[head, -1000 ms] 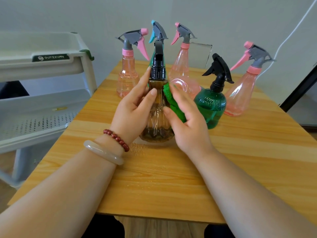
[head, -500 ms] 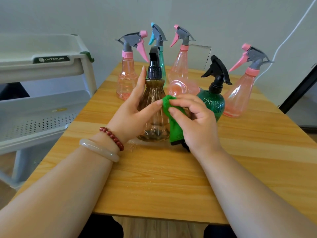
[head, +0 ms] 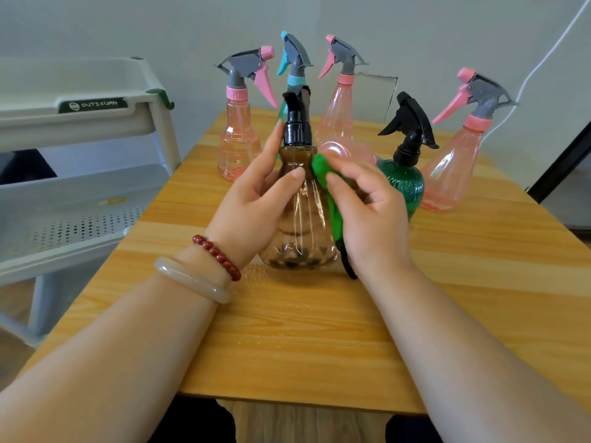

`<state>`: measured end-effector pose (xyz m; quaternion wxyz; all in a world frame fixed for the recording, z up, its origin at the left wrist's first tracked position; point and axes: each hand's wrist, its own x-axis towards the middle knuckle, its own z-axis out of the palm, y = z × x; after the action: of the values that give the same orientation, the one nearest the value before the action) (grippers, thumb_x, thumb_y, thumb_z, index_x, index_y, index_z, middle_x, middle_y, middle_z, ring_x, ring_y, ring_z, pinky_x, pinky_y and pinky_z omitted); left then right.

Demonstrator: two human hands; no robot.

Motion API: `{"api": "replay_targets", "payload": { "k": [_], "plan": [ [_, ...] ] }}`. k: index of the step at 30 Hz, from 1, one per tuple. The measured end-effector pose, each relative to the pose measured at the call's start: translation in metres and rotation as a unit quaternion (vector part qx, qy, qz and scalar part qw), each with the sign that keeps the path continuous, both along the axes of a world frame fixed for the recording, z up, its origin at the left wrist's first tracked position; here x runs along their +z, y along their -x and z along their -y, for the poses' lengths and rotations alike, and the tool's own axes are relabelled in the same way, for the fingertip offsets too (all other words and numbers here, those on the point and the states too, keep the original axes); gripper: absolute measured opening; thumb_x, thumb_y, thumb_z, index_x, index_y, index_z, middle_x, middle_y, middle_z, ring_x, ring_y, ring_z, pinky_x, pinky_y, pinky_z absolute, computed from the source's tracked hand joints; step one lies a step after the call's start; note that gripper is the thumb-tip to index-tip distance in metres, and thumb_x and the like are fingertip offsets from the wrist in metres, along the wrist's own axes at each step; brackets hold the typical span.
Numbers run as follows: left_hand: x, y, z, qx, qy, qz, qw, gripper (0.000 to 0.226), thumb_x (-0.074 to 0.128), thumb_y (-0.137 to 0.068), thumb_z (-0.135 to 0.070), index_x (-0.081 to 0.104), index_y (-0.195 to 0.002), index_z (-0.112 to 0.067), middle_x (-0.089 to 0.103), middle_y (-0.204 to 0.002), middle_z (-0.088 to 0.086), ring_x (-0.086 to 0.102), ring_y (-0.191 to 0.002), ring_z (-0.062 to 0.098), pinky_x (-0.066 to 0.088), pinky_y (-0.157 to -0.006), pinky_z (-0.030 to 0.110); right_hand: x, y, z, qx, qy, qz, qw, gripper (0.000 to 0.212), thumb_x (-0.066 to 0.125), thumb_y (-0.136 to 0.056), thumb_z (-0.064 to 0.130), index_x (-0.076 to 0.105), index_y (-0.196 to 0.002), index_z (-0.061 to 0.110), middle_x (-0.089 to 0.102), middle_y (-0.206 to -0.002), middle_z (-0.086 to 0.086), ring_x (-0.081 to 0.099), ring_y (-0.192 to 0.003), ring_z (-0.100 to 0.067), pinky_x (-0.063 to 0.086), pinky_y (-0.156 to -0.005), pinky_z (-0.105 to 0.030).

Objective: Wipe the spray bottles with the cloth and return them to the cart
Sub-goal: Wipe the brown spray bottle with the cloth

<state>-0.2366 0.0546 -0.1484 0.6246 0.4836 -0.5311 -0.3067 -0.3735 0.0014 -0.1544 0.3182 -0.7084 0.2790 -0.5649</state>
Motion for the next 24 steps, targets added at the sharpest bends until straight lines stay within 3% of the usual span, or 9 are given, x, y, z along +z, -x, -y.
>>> {"api": "replay_targets", "payload": {
  "k": [2,3,7,12,15,18,21,23,24],
  "plan": [
    [0.000,0.002,0.001,0.004,0.005,-0.003,1.000,0.059,0.047,-0.102,-0.009,0.025,-0.153,-0.029,0.060,-0.100,-0.046,0.058,-0.106,-0.015,0.049,-0.090,0.013,0.000,0.002,0.001,0.010,-0.025,0.003,1.000,0.025,0.063,-0.092,0.010,0.070,-0.110,0.026,0.069,-0.110,0.012,0.062,-0.110,-0.004,0.049,-0.101,-0.030],
    [-0.001,0.002,0.002,0.009,0.007,-0.006,1.000,0.059,0.047,-0.102,-0.009,0.024,-0.153,-0.029,0.060,-0.097,-0.048,0.057,-0.101,-0.017,0.048,-0.086,0.009,-0.001,0.005,-0.003,0.013,-0.003,-0.010,1.000,0.025,0.064,-0.091,0.007,0.070,-0.108,0.024,0.068,-0.110,0.011,0.061,-0.110,-0.003,0.047,-0.101,-0.027],
    [-0.001,-0.003,0.004,0.010,0.004,-0.006,1.000,0.059,0.046,-0.103,-0.013,0.022,-0.153,-0.033,0.061,-0.098,-0.046,0.059,-0.098,-0.013,0.049,-0.084,0.014,-0.004,0.012,-0.013,0.022,0.119,-0.070,0.990,0.026,0.066,-0.086,-0.001,0.072,-0.104,0.016,0.062,-0.109,0.013,0.057,-0.110,0.001,0.040,-0.098,-0.014],
    [-0.001,0.001,0.003,0.022,-0.003,-0.008,1.000,0.059,0.048,-0.102,-0.013,0.026,-0.152,-0.033,0.054,-0.102,-0.049,0.056,-0.099,-0.020,0.048,-0.084,0.011,0.004,0.000,-0.001,0.007,-0.005,-0.039,0.999,0.027,0.063,-0.094,0.009,0.065,-0.112,0.029,0.065,-0.109,0.021,0.059,-0.110,0.006,0.042,-0.097,-0.012],
    [-0.002,-0.001,0.004,0.037,-0.008,-0.021,0.999,0.057,0.047,-0.103,-0.016,0.025,-0.151,-0.036,0.061,-0.076,-0.040,0.058,-0.077,-0.002,0.044,-0.066,0.011,0.000,0.009,-0.011,0.021,0.053,-0.056,0.997,0.025,0.064,-0.086,0.002,0.070,-0.100,0.021,0.064,-0.104,0.012,0.058,-0.105,0.003,0.041,-0.095,-0.013],
    [-0.001,-0.003,0.004,0.036,-0.011,-0.034,0.999,0.057,0.049,-0.102,-0.021,0.026,-0.151,-0.041,0.062,-0.074,-0.036,0.051,-0.089,0.012,0.043,-0.073,0.021,-0.004,0.012,-0.014,0.030,0.125,-0.085,0.988,0.021,0.064,-0.083,0.004,0.071,-0.097,0.019,0.060,-0.103,0.013,0.056,-0.104,0.000,0.042,-0.094,-0.017],
    [0.000,-0.001,0.003,0.035,-0.015,-0.020,0.999,0.058,0.049,-0.102,-0.020,0.024,-0.151,-0.040,0.065,-0.081,-0.037,0.060,-0.081,-0.001,0.052,-0.076,0.022,0.001,0.002,-0.003,0.013,0.034,-0.052,0.998,0.024,0.062,-0.092,0.007,0.069,-0.107,0.024,0.063,-0.107,0.019,0.058,-0.107,0.004,0.044,-0.097,-0.018],
    [-0.001,0.002,0.003,0.032,-0.010,-0.014,0.999,0.059,0.051,-0.101,-0.020,0.026,-0.151,-0.040,0.066,-0.091,-0.036,0.060,-0.088,0.000,0.055,-0.083,0.027,0.004,-0.001,-0.001,0.016,-0.030,-0.032,0.999,0.027,0.060,-0.094,0.008,0.068,-0.107,0.030,0.066,-0.108,0.018,0.060,-0.108,0.002,0.047,-0.098,-0.025],
    [-0.001,0.002,0.002,0.029,-0.006,-0.013,0.999,0.059,0.052,-0.101,-0.020,0.027,-0.150,-0.041,0.068,-0.098,-0.032,0.060,-0.089,0.004,0.054,-0.080,0.028,0.003,0.001,-0.002,0.015,-0.014,-0.030,0.999,0.028,0.060,-0.092,0.005,0.068,-0.104,0.028,0.066,-0.108,0.016,0.059,-0.108,0.002,0.046,-0.097,-0.023]
  ]
}}
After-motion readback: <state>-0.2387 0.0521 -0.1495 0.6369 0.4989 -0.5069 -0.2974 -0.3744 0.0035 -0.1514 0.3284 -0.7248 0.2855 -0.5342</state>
